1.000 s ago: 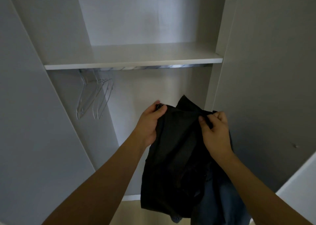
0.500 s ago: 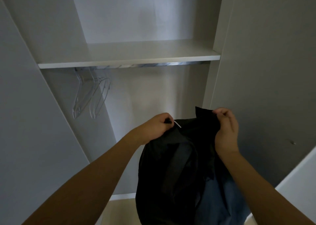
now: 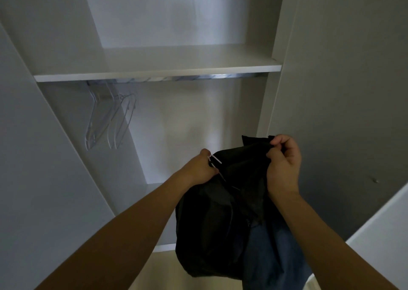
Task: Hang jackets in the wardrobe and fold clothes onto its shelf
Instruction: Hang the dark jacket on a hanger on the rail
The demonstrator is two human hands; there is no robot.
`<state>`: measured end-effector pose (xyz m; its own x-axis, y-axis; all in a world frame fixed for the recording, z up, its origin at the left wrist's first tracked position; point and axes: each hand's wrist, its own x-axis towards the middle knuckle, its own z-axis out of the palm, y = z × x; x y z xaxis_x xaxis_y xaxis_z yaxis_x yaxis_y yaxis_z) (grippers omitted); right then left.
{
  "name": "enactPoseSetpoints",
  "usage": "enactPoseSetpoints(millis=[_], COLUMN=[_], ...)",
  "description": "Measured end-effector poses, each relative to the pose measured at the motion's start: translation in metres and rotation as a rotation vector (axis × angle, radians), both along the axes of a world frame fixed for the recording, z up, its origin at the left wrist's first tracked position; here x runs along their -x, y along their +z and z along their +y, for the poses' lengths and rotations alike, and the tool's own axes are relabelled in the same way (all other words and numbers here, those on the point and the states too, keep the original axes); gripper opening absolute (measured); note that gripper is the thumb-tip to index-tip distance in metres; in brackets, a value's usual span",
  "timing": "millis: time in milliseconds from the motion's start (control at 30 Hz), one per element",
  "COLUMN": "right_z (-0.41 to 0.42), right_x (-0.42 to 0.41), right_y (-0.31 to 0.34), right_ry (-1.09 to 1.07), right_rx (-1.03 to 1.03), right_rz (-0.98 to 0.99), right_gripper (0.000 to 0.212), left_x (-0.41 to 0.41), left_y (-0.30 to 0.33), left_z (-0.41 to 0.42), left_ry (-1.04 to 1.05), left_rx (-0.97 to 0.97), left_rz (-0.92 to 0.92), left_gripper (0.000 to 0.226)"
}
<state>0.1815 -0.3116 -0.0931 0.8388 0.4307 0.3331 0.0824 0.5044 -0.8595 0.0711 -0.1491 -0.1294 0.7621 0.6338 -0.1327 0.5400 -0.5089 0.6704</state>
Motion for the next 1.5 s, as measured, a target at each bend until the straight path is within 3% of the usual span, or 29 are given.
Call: enactPoseSetpoints(millis=[133,467,567,667,800,900,933,1033,1233,1400,1500], right_z=[0.002,0.0,-0.006,-0.008,-0.001,0.005,0.009,0.02,0.043,0.053,0.056], right_x=[0.002,0.005,0.0,-0.015,-0.036,-0.045,-0.044,-0.034,-0.02,-0.011,-0.014], right_y=[0.005,0.012,0.013,0.014,0.012,0.018,0.023,0.037,0.052,0.056,0.061], right_ry=[0.026,0.012,0.013,0.007,-0.021,0.16,0.258,0.425,0.239,0.06,-0.04], right_rx=[0.004,0.034,0.063,0.258,0.78,1.003,1.043,1.024,0.776,0.722,0.579], right_rz=[0.026,0.019,-0.027,-0.096,-0.325,-0.458,-0.486,-0.588,-0.592,-0.486,-0.408], right_gripper=[0.039,0.039,0.039,0.039,0.022,0.052,0.051,0.007,0.025,0.033,0.029], left_x=[-0.012,-0.049,-0.052,-0.052,-0.047,-0.039,-0.037,-0.032,-0.023,-0.007,0.009], left_y=[-0.008,-0.028,-0.027,-0.011,0.032,0.06,0.069,0.096,0.135,0.144,0.142], left_z=[0.014,0.029,0.028,0.024,0.012,0.0,-0.004,-0.017,-0.025,-0.009,0.007], left_ry=[0.005,-0.022,-0.078,-0.096,-0.194,-0.293,-0.328,-0.404,-0.457,-0.248,-0.131], left_rx=[0.001,-0.32,-0.453,-0.464,-0.438,-0.455,-0.462,-0.493,-0.496,-0.22,-0.103], left_rz=[0.024,0.15,0.087,-0.185,-0.435,-0.498,-0.514,-0.564,-0.588,-0.57,-0.558], left_gripper=[0.073,0.031,0.015,0.009,0.01,0.009,0.008,0.006,0.006,0.023,0.022])
